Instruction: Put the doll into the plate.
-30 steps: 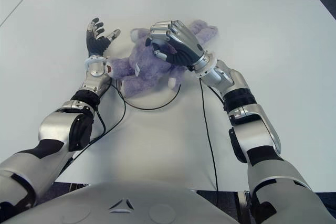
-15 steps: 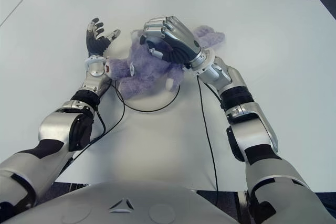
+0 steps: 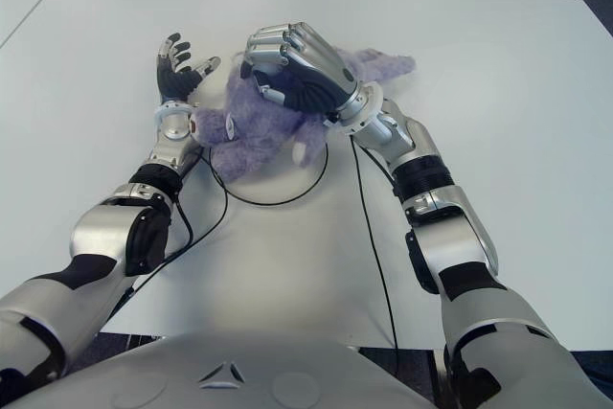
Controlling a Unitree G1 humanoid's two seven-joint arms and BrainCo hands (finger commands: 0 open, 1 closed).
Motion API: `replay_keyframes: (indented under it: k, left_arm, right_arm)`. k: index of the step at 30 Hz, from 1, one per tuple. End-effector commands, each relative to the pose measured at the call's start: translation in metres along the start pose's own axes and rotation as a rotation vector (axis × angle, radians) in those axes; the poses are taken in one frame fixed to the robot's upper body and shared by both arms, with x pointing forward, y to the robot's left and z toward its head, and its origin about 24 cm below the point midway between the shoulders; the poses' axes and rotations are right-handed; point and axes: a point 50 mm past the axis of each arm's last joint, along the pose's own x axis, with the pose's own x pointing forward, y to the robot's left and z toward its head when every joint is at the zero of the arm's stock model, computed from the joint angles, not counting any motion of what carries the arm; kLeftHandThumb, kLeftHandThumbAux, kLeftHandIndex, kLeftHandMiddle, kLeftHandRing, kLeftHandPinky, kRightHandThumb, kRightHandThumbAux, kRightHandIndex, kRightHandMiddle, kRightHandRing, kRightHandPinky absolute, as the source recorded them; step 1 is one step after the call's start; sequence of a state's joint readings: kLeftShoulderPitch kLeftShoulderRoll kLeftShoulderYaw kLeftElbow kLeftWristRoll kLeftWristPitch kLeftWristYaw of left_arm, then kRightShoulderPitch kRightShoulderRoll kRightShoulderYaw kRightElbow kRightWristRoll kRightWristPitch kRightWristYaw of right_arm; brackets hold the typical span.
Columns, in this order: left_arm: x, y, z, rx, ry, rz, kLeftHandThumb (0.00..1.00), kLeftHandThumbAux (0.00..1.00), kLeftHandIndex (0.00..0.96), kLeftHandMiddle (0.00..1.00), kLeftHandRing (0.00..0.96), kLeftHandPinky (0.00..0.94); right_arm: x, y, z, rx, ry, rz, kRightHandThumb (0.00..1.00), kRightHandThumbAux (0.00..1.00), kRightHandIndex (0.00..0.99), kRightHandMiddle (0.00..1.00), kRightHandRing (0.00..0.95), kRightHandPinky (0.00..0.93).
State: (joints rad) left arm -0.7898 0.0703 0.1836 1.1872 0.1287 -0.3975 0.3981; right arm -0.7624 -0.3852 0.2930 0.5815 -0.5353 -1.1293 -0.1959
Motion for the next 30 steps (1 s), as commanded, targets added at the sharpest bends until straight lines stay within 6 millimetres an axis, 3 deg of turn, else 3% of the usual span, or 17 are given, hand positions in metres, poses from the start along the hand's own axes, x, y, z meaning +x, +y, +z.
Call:
replay_keyframes:
  k: [1, 30]
  left_arm:
    - [-0.108, 0.004, -0.142, 0.108, 0.646, -0.074, 0.000, 0.824, 0.156, 0.215, 0.187, 0.202]
    - [-0.108, 0.004, -0.141, 0.096, 0.629, -0.069, 0.000, 0.819, 0.182, 0.242, 0.211, 0.218]
  right_arm:
    - [0.017, 0.001, 0.006, 0.012, -0.046, -0.001, 0.716, 0.715, 0.440, 0.869, 0.874, 0.881]
    - [0.037, -0.010, 0.007, 0.018, -0.050, -0.034, 0.722, 0.712, 0.440, 0.869, 0.874, 0.882]
